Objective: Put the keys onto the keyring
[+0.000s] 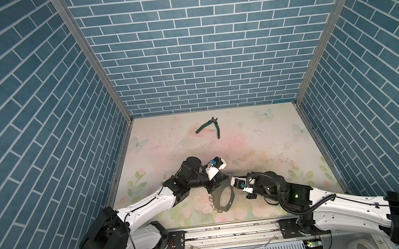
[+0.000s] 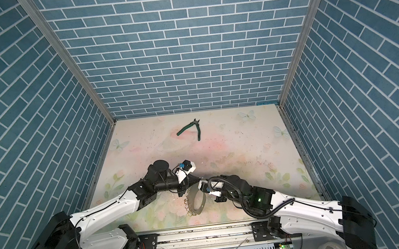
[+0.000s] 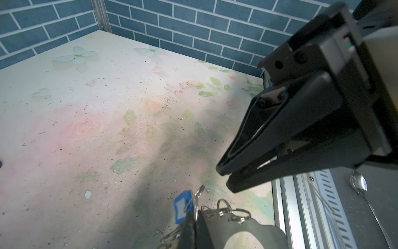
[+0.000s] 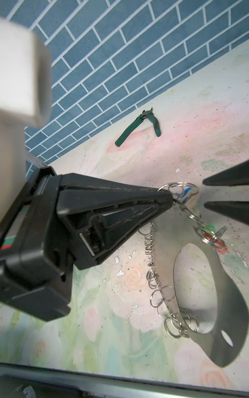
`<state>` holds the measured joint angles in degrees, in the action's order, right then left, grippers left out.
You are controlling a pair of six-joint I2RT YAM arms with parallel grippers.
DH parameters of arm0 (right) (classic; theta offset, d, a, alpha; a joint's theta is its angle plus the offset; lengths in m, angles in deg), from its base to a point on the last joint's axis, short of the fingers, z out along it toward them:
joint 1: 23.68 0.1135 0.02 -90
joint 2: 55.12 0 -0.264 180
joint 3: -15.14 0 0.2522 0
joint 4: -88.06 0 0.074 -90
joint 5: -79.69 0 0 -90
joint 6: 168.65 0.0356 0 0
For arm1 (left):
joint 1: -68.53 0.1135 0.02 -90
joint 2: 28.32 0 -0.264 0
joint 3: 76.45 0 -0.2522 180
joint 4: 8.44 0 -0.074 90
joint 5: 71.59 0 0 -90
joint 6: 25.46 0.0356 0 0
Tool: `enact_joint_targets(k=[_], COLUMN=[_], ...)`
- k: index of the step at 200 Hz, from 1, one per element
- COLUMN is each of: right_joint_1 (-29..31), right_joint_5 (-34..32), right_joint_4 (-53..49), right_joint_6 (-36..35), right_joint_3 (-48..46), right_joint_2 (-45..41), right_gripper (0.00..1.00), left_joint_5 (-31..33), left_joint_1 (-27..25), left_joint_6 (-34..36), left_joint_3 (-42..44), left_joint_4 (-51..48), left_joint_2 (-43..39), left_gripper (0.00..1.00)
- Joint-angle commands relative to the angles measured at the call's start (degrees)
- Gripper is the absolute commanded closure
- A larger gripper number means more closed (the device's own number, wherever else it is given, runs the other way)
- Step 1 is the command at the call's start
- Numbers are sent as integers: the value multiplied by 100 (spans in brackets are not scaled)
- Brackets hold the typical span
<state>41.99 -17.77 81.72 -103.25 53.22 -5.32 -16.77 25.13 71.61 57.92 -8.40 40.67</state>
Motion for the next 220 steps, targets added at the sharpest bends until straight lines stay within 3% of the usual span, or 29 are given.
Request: enact_joint_targets(k=[1,33,123,220], right_joint_1=[-50,-157,-381,-388], right_joint_5=[482,165,992,1125], right_joint_4=[-291,-119,-430,-190], right_joint_6=[234,422,581,541], right_joint_3=[169,181,205,240], right_joint_2=[37,-33,-147,52], right_gripper=[85,85,84,88], left_joint_5=[-296,-424,-741,-942], left_joint_1=[26,24,24,24], left_joint_6=[207,303,708,651], left_joint_3=[-193,-211,-198,-210], left_joint_4=[14,-60,-318,-256], left_joint_2=[-57,-73,-182,-136], left_gripper=[100,100,100,100])
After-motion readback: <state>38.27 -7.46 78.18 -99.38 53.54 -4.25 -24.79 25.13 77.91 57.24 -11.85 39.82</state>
